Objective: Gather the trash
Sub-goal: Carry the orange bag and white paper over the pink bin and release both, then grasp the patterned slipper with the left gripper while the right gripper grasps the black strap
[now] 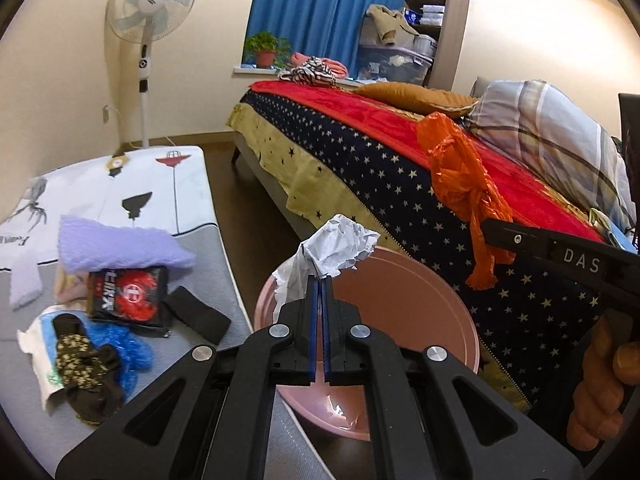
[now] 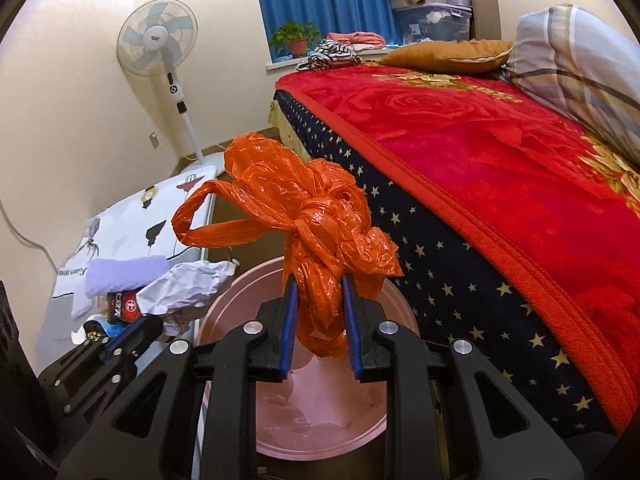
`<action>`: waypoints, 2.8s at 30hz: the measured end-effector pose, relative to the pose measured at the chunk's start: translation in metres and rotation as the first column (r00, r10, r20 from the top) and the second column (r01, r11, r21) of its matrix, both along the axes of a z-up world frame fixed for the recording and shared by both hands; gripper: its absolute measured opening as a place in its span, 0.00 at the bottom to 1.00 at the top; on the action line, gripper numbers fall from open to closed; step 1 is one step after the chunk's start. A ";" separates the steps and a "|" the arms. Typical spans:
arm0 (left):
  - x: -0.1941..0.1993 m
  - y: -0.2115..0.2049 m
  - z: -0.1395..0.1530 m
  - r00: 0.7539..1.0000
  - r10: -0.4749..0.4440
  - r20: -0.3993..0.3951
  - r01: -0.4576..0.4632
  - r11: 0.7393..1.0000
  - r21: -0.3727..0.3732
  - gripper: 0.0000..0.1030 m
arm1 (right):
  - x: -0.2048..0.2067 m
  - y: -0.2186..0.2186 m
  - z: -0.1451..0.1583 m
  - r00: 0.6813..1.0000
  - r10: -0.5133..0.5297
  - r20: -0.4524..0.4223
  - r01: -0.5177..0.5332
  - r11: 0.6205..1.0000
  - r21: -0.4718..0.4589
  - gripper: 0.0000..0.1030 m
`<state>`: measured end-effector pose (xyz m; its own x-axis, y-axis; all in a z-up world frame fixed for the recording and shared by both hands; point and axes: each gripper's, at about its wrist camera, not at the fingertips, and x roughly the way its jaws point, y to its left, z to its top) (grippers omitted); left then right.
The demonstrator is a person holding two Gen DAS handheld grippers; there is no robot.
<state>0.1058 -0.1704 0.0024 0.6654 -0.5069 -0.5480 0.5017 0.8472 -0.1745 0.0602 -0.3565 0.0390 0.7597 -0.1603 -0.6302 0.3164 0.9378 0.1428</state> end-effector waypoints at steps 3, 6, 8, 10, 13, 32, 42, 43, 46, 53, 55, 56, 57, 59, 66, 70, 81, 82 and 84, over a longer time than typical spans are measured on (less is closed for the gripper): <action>0.004 -0.005 -0.005 1.000 -0.005 -0.015 0.005 1.000 0.000 0.01 | 0.003 -0.001 -0.003 1.000 -0.007 -0.010 0.007 1.000 -0.005 0.21; 0.006 -0.008 -0.009 1.000 -0.010 -0.026 0.010 1.000 -0.002 0.01 | 0.006 0.002 -0.005 1.000 -0.008 -0.017 0.008 1.000 -0.015 0.21; 0.007 -0.011 -0.010 0.999 -0.015 -0.030 0.015 1.000 -0.001 0.01 | 0.007 0.003 -0.005 1.000 -0.008 -0.021 0.008 1.000 -0.024 0.22; 0.006 -0.012 -0.011 0.999 -0.019 -0.036 0.019 1.000 -0.007 0.02 | 0.007 0.004 -0.006 1.000 -0.007 -0.025 0.006 1.000 -0.029 0.25; 0.009 -0.011 -0.015 0.998 -0.020 -0.064 0.018 1.000 -0.025 0.14 | 0.008 0.005 -0.006 0.999 -0.026 -0.036 0.024 0.998 -0.052 0.38; -0.008 0.050 0.000 0.991 0.134 -0.025 -0.135 0.990 -0.032 0.25 | -0.004 0.042 -0.003 0.998 0.062 0.011 -0.061 0.995 -0.081 0.42; -0.024 0.110 0.004 0.965 0.263 -0.011 -0.263 0.964 -0.033 0.25 | 0.001 0.091 -0.010 0.976 0.211 0.044 -0.209 0.977 -0.044 0.33; -0.024 0.116 0.003 0.960 0.281 -0.015 -0.281 0.959 -0.035 0.25 | 0.002 0.095 -0.012 0.974 0.224 0.046 -0.222 0.974 -0.037 0.32; -0.023 0.133 0.001 0.944 0.329 -0.029 -0.330 0.943 -0.039 0.25 | 0.008 0.109 -0.018 0.966 0.256 0.041 -0.256 0.967 -0.021 0.32; -0.016 0.153 -0.010 0.915 0.400 -0.059 -0.402 0.915 -0.025 0.25 | 0.018 0.125 -0.033 0.953 0.302 0.024 -0.302 0.953 0.003 0.32; -0.012 0.154 -0.015 0.907 0.414 -0.074 -0.417 0.909 -0.019 0.27 | 0.022 0.126 -0.037 0.952 0.306 0.019 -0.307 0.952 0.012 0.32; -0.010 0.154 -0.018 0.904 0.419 -0.082 -0.421 0.907 -0.017 0.32 | 0.024 0.127 -0.038 0.951 0.307 0.016 -0.308 0.951 0.016 0.32; -0.008 0.154 -0.021 0.902 0.423 -0.090 -0.426 0.905 -0.014 0.35 | 0.026 0.128 -0.040 0.951 0.310 0.013 -0.310 0.951 0.022 0.32; -0.003 0.154 -0.027 0.897 0.429 -0.103 -0.432 0.902 -0.004 0.44 | 0.032 0.130 -0.045 0.949 0.316 0.004 -0.316 0.948 0.036 0.32; 0.011 0.155 -0.039 0.894 0.429 -0.133 -0.432 0.902 0.006 0.44 | 0.057 0.141 -0.060 0.942 0.335 -0.018 -0.333 0.941 0.063 0.33; 0.018 0.156 -0.042 0.892 0.427 -0.149 -0.431 0.902 0.006 0.44 | 0.071 0.148 -0.069 0.937 0.346 -0.034 -0.343 0.936 0.073 0.33; 0.026 0.154 -0.048 0.899 0.400 -0.180 -0.407 0.913 -0.003 0.27 | 0.093 0.154 -0.089 0.929 0.357 -0.096 -0.348 0.932 0.101 0.28; 0.026 0.154 -0.048 0.898 0.400 -0.180 -0.407 0.913 -0.002 0.26 | 0.093 0.155 -0.091 0.928 0.359 -0.101 -0.350 0.931 0.103 0.26; 0.026 0.155 -0.047 0.898 0.401 -0.179 -0.408 0.913 -0.001 0.26 | 0.093 0.155 -0.093 0.925 0.363 -0.107 -0.353 0.930 0.103 0.23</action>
<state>0.1323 -0.0158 -0.0445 0.7149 -0.2367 -0.6580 0.0768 0.9618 -0.2626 0.1532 -0.2012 -0.0535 0.6733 0.1635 -0.7210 -0.0189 0.9787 0.2043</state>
